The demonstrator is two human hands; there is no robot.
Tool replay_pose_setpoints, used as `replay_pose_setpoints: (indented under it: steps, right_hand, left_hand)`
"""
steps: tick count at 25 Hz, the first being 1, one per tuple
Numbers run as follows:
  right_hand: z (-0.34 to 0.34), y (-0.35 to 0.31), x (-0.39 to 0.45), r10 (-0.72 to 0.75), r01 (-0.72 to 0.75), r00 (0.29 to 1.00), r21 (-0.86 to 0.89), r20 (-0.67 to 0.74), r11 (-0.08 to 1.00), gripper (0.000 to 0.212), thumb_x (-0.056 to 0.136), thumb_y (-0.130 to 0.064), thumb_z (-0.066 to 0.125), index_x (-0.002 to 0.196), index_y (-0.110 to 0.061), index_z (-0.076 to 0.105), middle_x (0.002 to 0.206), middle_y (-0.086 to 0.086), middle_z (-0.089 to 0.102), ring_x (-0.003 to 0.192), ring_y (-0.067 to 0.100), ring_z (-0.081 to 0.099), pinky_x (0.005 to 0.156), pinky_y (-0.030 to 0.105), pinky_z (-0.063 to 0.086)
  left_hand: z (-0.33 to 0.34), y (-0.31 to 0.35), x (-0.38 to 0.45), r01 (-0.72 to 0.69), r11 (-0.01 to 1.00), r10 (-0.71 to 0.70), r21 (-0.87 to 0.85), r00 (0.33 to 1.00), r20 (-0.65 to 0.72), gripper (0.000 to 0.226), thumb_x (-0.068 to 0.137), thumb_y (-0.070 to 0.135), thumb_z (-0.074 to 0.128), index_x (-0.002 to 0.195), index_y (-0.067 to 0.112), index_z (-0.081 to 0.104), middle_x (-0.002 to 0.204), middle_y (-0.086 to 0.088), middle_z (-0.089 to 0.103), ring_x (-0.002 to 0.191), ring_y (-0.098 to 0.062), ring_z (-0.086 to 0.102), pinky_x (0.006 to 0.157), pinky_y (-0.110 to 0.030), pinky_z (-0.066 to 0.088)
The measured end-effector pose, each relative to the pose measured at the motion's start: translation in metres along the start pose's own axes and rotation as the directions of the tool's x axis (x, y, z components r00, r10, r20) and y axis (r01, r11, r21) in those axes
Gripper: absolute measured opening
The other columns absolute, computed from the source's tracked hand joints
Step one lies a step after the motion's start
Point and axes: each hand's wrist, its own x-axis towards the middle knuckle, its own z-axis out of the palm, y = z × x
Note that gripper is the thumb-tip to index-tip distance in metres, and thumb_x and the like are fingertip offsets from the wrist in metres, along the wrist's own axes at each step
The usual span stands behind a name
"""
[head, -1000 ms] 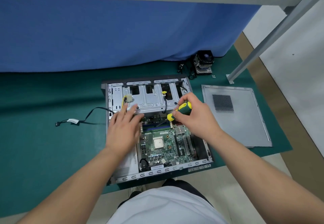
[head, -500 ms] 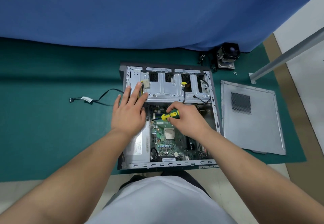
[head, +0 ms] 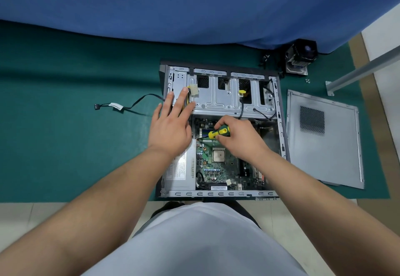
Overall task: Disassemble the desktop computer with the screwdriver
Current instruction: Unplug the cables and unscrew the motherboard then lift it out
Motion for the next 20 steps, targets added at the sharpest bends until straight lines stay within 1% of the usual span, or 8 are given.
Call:
replay_pose_setpoints:
  steps: [4,7,10,13,15,17,19,20]
  right_hand:
    - [0.001,-0.002,-0.001,-0.015,0.015,1.000,-0.041,-0.008,0.999,0.019,0.093,-0.025,0.070,0.106,-0.032,0.058,0.073,-0.003,0.059,0.048,0.007,0.049,0.042,0.017,0.030]
    - [0.001,-0.005,0.000,-0.019,0.019,1.000,-0.062,-0.009,0.998,0.021,0.094,-0.026,0.070,0.103,-0.036,0.054,0.070,-0.003,0.058,0.050,0.005,0.047,0.044,0.018,0.026]
    - [0.000,-0.007,0.003,-0.049,0.052,0.998,-0.112,0.030,0.992,0.020,0.093,-0.023,0.071,0.108,-0.031,0.059,0.081,-0.004,0.063,0.065,0.006,0.050,0.052,0.022,0.033]
    - [-0.005,-0.012,0.008,-0.069,0.087,0.992,-0.174,0.105,0.981,0.026,0.091,-0.013,0.070,0.109,-0.029,0.062,0.102,-0.002,0.066,0.080,0.014,0.056,0.064,0.029,0.041]
    - [-0.009,-0.019,0.011,-0.095,0.133,0.981,-0.222,0.172,0.966,0.027,0.091,-0.012,0.067,0.111,-0.028,0.059,0.106,0.000,0.067,0.084,0.019,0.058,0.070,0.033,0.046]
    - [-0.012,-0.027,0.015,-0.101,0.151,0.978,-0.288,0.180,0.946,0.024,0.097,-0.033,0.062,0.117,-0.025,0.052,0.096,0.002,0.064,0.082,0.023,0.060,0.068,0.037,0.049]
    - [-0.013,-0.036,0.018,-0.053,0.083,0.995,-0.427,0.081,0.900,0.046,0.101,-0.061,0.041,0.121,-0.019,0.046,0.083,0.003,0.059,0.076,0.029,0.056,0.063,0.039,0.043]
    - [-0.013,-0.038,0.020,-0.069,0.076,0.997,-0.514,0.032,0.855,0.052,0.102,-0.064,0.031,0.120,-0.018,0.045,0.083,0.006,0.059,0.077,0.031,0.057,0.062,0.039,0.040]
  left_hand:
    - [0.001,-0.001,0.000,-0.002,1.000,0.002,-0.004,1.000,0.001,0.062,0.094,0.027,0.049,0.154,0.034,0.037,0.173,0.012,-0.004,0.159,-0.027,0.005,0.125,-0.052,0.019]
    - [0.001,-0.001,0.000,-0.002,1.000,0.002,-0.007,1.000,0.004,0.061,0.093,0.027,0.048,0.153,0.034,0.037,0.173,0.012,-0.004,0.159,-0.028,0.006,0.125,-0.052,0.020]
    - [0.001,-0.001,0.001,-0.002,1.000,0.003,-0.011,1.000,0.010,0.062,0.093,0.027,0.048,0.153,0.034,0.036,0.173,0.012,-0.004,0.159,-0.027,0.005,0.125,-0.052,0.020]
    - [0.001,-0.001,0.001,-0.005,1.000,0.005,-0.013,1.000,0.010,0.062,0.093,0.026,0.048,0.153,0.034,0.036,0.173,0.011,-0.002,0.158,-0.028,0.006,0.124,-0.052,0.021]
    - [0.001,-0.002,0.002,-0.003,1.000,0.003,-0.011,1.000,0.011,0.063,0.092,0.026,0.049,0.154,0.034,0.036,0.173,0.010,-0.002,0.158,-0.028,0.006,0.124,-0.052,0.021]
    - [0.001,-0.002,0.002,-0.002,1.000,0.002,-0.011,1.000,0.012,0.064,0.092,0.026,0.050,0.154,0.033,0.036,0.173,0.010,-0.001,0.158,-0.028,0.006,0.124,-0.052,0.022]
    - [0.001,-0.001,0.001,-0.002,1.000,0.002,-0.014,1.000,0.016,0.065,0.091,0.027,0.050,0.154,0.032,0.037,0.173,0.010,-0.001,0.158,-0.029,0.006,0.124,-0.052,0.022]
    - [0.000,-0.001,0.001,-0.002,1.000,0.002,-0.014,1.000,0.018,0.065,0.091,0.027,0.050,0.154,0.032,0.037,0.173,0.010,-0.001,0.158,-0.029,0.007,0.124,-0.052,0.023]
